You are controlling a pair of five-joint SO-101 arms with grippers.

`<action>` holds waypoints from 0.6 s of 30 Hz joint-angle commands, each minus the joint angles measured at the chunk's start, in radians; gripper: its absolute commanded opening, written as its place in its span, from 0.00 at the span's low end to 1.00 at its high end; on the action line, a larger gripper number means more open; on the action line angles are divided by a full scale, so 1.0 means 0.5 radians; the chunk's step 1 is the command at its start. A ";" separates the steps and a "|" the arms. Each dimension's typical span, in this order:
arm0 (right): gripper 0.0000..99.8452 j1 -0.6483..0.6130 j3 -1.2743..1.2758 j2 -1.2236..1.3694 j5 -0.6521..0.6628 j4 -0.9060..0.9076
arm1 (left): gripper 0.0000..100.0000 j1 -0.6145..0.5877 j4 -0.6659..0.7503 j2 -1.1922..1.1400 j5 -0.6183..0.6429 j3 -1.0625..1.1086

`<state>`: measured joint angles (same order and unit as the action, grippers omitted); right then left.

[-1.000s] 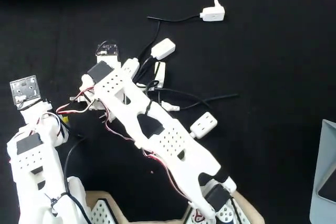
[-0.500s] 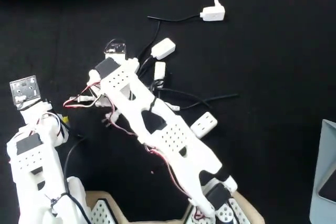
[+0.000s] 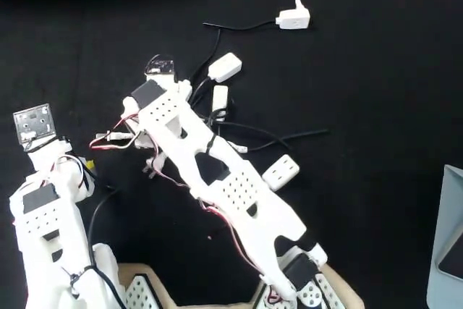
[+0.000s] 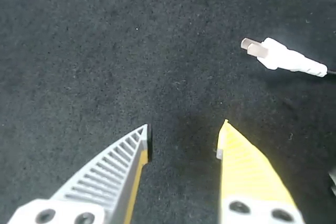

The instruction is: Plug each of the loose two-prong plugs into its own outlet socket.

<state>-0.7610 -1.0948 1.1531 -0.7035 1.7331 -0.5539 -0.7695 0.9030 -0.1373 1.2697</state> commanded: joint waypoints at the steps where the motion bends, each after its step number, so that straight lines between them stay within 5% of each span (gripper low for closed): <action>1: 0.01 -0.037 -0.032 -0.002 0.092 0.058 | 0.22 0.023 0.028 0.037 0.006 -0.084; 8: 0.01 -0.021 0.084 -0.235 0.227 0.068 | 0.22 0.023 0.028 0.037 0.006 -0.081; 18: 0.01 0.043 0.876 -1.128 0.552 0.061 | 0.22 0.026 0.028 0.034 0.006 -0.081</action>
<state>-0.7687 -0.7373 0.7710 -0.4810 1.7346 -0.5539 -0.7695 0.9030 -0.1373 1.2697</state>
